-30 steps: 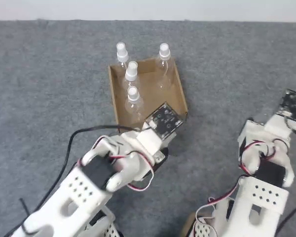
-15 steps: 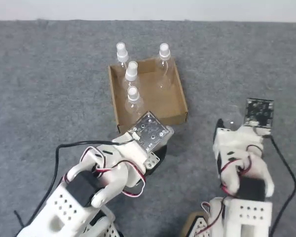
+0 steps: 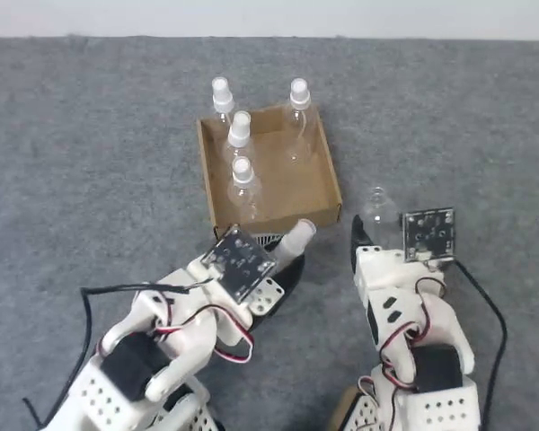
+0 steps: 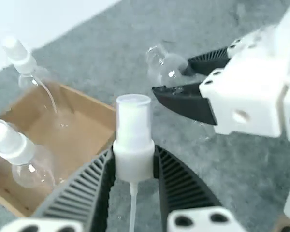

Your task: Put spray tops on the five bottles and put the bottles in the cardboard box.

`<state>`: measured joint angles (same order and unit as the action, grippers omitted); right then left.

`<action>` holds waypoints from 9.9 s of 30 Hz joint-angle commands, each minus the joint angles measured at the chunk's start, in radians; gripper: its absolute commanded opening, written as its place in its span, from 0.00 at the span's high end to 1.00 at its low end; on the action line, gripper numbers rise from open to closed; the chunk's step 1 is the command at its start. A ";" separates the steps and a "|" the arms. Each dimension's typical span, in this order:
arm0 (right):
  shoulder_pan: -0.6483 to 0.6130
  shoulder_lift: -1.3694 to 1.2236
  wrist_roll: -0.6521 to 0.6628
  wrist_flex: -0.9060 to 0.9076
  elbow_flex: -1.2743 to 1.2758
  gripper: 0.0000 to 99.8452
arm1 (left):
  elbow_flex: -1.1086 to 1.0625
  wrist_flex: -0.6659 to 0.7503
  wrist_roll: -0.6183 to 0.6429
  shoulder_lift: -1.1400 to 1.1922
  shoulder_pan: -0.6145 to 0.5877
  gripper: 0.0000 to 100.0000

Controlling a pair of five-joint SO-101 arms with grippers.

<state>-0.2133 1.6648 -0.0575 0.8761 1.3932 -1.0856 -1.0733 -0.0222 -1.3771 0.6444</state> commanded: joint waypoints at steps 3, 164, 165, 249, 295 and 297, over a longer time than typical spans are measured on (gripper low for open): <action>-0.062 0.068 0.002 -0.024 0.011 0.91 | 0.008 0.052 0.025 -0.086 -0.086 0.99; -0.661 0.088 0.163 -0.249 0.292 0.91 | -0.248 0.278 0.181 -0.370 -0.292 0.99; -0.661 0.088 0.163 -0.249 0.292 0.91 | -0.255 0.281 0.176 -0.370 -0.295 0.99; -0.516 0.153 0.014 -0.311 0.270 0.91 | -0.008 -0.037 0.250 -0.370 -0.333 0.72; -0.518 0.151 0.014 -0.291 0.272 0.91 | -0.239 0.087 0.091 -0.370 -0.152 0.89; -0.518 0.151 0.014 -0.291 0.272 0.91 | -0.239 0.087 0.083 -0.370 -0.146 0.89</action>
<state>-0.7457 1.7845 -0.0361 0.5861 1.6648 -1.3418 -0.9782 0.0852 -1.7407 0.4787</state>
